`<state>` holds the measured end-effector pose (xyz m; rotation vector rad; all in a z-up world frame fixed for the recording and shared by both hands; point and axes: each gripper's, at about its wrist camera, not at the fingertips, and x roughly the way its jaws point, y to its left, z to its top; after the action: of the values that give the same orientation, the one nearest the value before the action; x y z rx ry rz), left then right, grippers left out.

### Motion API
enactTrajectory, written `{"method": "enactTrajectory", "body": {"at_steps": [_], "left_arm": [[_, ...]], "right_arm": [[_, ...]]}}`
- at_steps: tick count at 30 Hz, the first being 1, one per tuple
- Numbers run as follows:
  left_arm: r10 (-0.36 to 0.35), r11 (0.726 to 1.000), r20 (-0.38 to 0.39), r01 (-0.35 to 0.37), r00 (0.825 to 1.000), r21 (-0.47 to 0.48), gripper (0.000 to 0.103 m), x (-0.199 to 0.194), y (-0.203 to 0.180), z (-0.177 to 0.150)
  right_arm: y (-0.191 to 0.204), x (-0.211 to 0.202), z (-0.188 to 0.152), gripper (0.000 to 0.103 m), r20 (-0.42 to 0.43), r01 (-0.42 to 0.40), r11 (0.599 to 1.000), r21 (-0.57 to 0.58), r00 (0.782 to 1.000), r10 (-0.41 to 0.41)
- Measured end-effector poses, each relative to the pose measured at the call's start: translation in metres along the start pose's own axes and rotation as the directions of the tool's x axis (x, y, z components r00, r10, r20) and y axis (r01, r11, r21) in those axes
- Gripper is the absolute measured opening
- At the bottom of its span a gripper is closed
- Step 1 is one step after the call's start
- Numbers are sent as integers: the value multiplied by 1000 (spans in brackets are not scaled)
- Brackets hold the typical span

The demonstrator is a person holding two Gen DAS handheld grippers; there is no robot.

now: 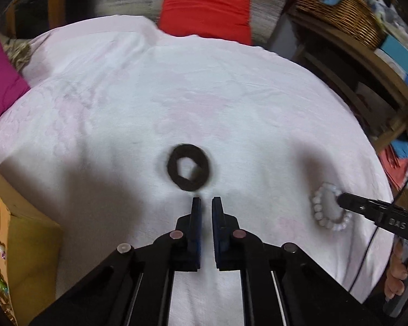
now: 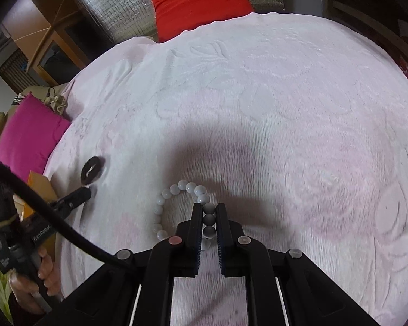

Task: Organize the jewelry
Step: 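Grasp the black hair tie with the left tool while the right tool holds the bracelet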

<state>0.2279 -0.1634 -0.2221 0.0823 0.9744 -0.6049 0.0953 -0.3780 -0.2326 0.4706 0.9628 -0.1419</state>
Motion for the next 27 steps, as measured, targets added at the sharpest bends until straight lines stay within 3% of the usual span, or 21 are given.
{"method": "enactTrajectory", "body": {"at_steps": [3,6,7,8,10,11,21,23,27], "left_arm": [[9,999,-1,-9,1000,42,7,0,-11,-2],[10,1000,-17,-10,1000,-3,9,2,-6,2],[5,999,-15,-6,1000,-32,17,2,-1,4],[17,998,-9,-17,1000,-63,37,1,4,6],[69,993,21,-66,997,-97,66,0,9,10],[105,989,40,-100,994,-106,68,0,9,11],[215,975,29,-213,976,-60,66,35,4,26],[210,976,32,-208,977,-58,42,36,4,26],[194,981,44,-194,980,-20,17,33,-4,24]], "right_arm": [[0,-2,-5,11,0,10,1000,-16,1000,-10],[-3,2,-5,11,-10,22,999,-26,1000,-22],[-4,3,-4,11,-15,15,1000,-19,1000,-15],[-5,3,-3,11,-18,11,1000,-15,1000,-11],[-4,5,-1,12,-27,5,1000,-9,1000,-5],[-4,6,0,12,-30,4,1000,-9,1000,-4],[-10,6,-2,14,-34,-28,1000,-6,999,28],[-12,6,-2,14,-32,-30,999,-13,999,30],[-12,6,-3,14,-32,-34,999,-12,999,34]]}}
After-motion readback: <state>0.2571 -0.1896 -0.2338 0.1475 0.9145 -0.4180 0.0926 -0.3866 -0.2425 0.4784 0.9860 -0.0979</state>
